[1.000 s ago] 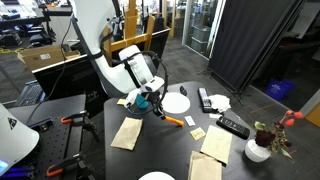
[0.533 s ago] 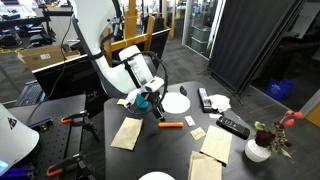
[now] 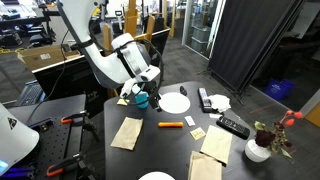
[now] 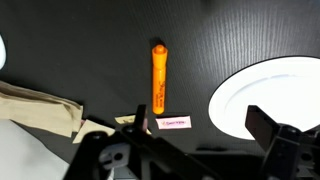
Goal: Remove the marker from the cup and put it on the table
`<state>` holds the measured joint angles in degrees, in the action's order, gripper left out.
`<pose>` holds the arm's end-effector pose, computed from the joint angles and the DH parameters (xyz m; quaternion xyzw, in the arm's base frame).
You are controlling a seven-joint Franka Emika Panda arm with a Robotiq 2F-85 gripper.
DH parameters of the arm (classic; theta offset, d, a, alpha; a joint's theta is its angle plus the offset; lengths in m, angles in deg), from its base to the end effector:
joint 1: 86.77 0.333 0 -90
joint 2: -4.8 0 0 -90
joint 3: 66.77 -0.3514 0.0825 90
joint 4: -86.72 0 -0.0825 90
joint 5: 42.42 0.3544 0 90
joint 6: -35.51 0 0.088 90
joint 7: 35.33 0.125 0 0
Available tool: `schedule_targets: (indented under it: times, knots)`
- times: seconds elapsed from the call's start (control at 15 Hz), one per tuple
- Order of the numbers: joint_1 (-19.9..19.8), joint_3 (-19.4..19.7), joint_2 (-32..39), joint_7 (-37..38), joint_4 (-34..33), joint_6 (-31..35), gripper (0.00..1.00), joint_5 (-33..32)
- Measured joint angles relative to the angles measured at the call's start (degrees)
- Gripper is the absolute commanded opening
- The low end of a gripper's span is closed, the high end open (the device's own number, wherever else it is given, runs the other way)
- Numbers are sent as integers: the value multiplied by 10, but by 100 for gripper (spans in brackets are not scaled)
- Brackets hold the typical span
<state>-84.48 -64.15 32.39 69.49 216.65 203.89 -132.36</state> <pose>0.5014 0.0575 0.1798 0.9641 -0.1440 0.2068 0.0836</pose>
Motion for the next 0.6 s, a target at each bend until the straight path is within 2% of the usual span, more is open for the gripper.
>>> schedule_targets:
  times: [0.27, 0.6]
  knots:
    - [-1, -6, -70, -58, 67, 5, 100, 63]
    - [-3, -30, -169, -179, 160, 5, 100, 204]
